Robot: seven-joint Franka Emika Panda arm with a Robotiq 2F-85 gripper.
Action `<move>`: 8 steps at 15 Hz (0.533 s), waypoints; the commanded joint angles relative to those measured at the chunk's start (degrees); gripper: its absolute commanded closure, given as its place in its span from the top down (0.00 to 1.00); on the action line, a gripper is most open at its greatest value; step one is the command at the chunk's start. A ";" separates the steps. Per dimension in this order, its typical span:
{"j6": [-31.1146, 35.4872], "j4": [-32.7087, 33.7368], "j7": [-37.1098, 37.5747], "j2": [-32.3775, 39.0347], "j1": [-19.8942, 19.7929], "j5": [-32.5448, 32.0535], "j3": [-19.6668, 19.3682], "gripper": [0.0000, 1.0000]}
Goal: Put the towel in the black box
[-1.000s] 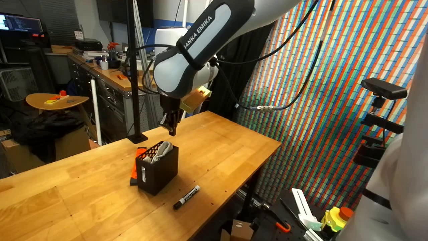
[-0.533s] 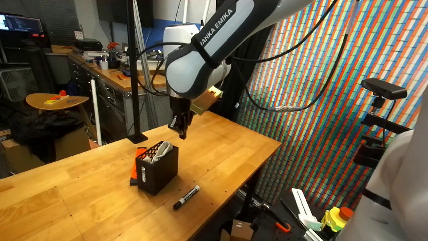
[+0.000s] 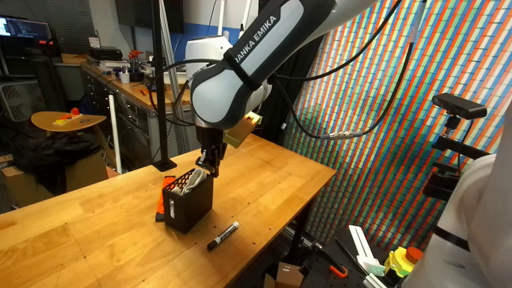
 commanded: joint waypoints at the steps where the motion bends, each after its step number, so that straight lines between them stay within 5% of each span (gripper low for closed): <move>1: -1.03 1.48 -0.47 0.81 0.82 -0.06 0.64 0.00; 8: -0.96 4.52 -1.93 3.91 1.69 -0.17 1.52 0.00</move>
